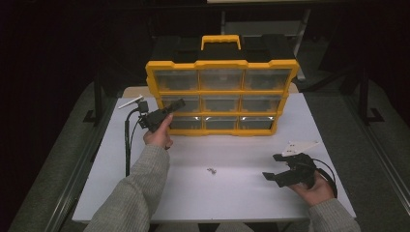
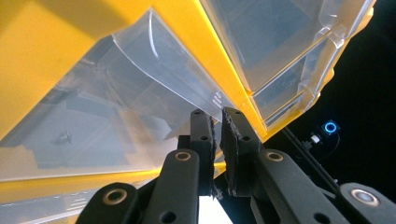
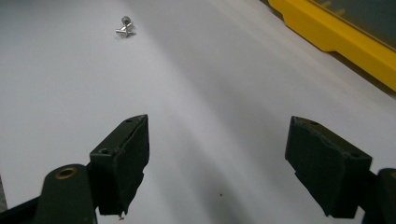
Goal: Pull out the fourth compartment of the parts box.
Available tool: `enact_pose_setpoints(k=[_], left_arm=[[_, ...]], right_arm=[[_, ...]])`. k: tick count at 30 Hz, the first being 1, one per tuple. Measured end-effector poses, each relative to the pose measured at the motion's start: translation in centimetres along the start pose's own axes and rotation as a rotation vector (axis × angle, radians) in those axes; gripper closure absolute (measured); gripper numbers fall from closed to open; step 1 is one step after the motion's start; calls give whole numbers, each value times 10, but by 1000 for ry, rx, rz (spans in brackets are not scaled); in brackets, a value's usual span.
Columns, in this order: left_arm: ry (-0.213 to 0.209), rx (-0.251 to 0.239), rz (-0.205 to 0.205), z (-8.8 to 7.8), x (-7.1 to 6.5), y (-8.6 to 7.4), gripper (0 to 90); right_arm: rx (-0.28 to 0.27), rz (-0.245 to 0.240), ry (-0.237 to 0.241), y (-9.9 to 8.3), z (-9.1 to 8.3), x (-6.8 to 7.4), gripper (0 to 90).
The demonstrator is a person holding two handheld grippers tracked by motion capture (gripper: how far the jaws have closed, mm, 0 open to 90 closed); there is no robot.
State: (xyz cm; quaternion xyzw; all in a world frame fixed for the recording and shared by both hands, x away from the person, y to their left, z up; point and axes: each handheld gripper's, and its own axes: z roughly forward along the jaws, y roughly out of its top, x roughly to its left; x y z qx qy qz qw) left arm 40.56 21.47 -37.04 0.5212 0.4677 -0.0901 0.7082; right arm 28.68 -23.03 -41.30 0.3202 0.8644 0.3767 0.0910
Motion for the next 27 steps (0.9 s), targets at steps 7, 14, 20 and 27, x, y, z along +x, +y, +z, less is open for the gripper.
enact_pose_setpoints(k=[7,14,20,27], left_arm=[[1,9,6,-1,-2,-1,831],[-17,-4,6,-1,0,-2,833],[-7,-31,-15,-3,4,0,779],[-29,-48,-40,-1,7,0,796]], right_arm=[[1,2,1,1,1,1,205],[5,-2,1,-1,1,1,205],[9,-4,5,0,2,1,203],[16,-9,10,0,3,2,203]])
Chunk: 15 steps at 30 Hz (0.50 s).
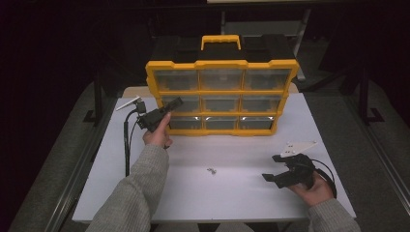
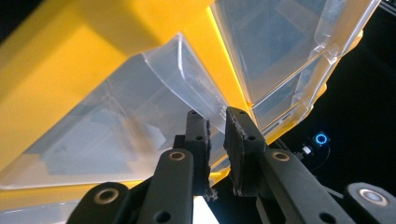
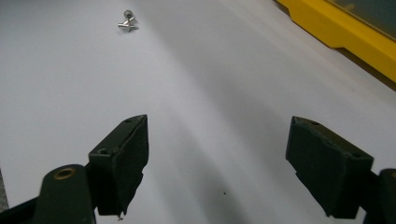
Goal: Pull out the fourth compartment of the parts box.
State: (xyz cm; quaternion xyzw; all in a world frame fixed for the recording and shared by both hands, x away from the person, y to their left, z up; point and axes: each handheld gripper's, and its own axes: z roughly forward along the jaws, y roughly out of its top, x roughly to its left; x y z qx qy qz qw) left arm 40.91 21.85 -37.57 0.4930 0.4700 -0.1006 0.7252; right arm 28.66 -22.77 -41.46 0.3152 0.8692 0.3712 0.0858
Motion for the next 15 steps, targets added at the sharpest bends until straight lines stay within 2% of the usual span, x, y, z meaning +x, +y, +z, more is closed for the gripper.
enact_pose_setpoints(k=[1,8,15], left_arm=[[-12,5,-12,2,1,-1,809],[-40,2,3,0,3,-3,825],[-48,5,13,-2,3,-5,837]], right_arm=[[-3,-4,1,0,0,0,202],[0,3,3,-1,0,-1,200],[-1,2,5,-1,0,-1,199]])
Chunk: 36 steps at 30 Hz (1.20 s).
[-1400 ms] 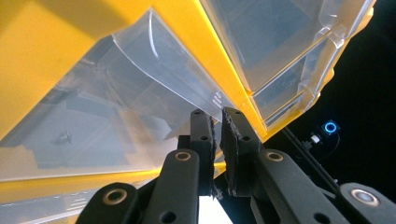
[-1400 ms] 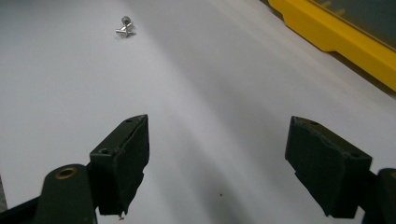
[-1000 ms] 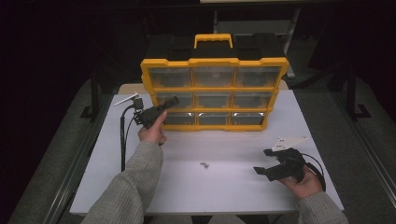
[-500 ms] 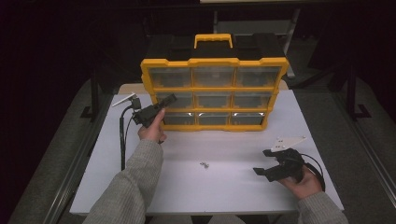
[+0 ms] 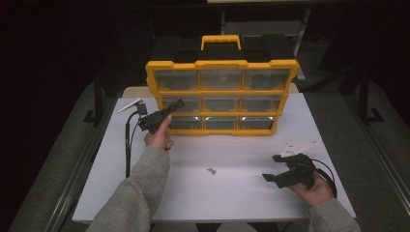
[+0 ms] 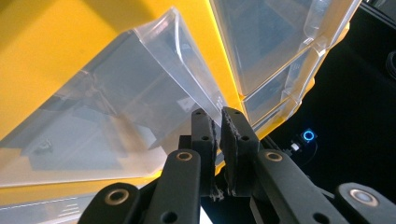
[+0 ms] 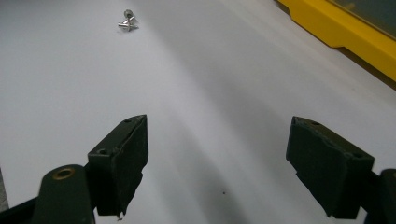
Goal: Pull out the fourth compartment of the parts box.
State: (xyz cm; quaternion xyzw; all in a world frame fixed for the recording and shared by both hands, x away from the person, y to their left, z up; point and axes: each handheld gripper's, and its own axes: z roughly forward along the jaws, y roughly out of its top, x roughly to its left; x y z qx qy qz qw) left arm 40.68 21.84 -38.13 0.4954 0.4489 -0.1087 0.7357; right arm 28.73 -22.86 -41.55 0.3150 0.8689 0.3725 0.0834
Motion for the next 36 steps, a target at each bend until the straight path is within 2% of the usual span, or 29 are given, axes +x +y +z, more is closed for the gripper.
enact_pose_setpoints(k=[10,30,36], left_arm=[[11,30,40,-4,-4,-1,849],[4,37,45,-8,-6,-4,873],[3,51,59,-10,-9,-4,874]], right_arm=[[0,-2,-1,0,0,0,197],[8,-1,-2,-1,1,0,196],[8,-8,-2,-1,2,0,196]])
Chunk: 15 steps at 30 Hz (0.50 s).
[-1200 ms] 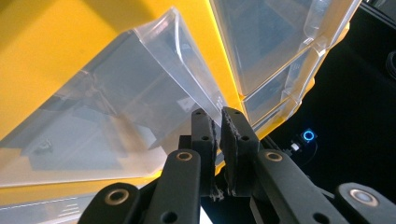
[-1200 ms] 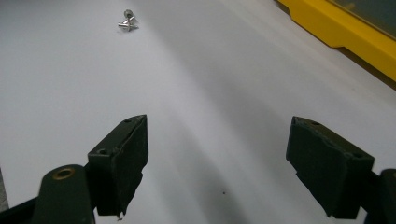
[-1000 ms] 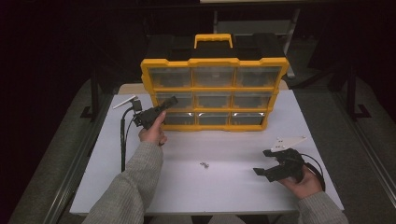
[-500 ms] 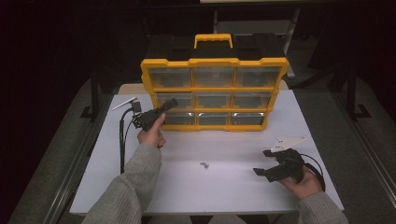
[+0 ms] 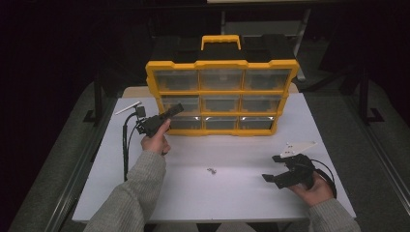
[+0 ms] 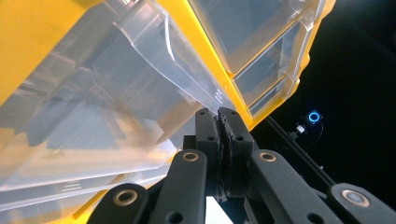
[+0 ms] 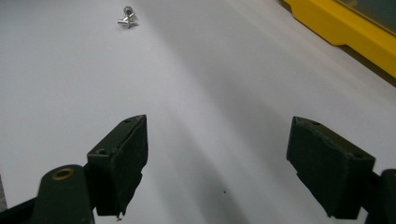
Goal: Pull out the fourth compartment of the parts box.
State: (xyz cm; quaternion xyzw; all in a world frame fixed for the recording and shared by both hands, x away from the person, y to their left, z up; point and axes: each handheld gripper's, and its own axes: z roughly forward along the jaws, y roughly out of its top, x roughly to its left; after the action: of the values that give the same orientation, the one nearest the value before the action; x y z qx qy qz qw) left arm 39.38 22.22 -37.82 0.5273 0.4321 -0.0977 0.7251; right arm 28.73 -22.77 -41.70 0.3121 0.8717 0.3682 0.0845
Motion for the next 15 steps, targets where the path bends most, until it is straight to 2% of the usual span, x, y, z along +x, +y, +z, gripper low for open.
enact_pose_setpoints(k=[15], left_arm=[[-19,7,6,-6,-5,-6,879]], right_arm=[[8,0,1,0,1,1,195]])
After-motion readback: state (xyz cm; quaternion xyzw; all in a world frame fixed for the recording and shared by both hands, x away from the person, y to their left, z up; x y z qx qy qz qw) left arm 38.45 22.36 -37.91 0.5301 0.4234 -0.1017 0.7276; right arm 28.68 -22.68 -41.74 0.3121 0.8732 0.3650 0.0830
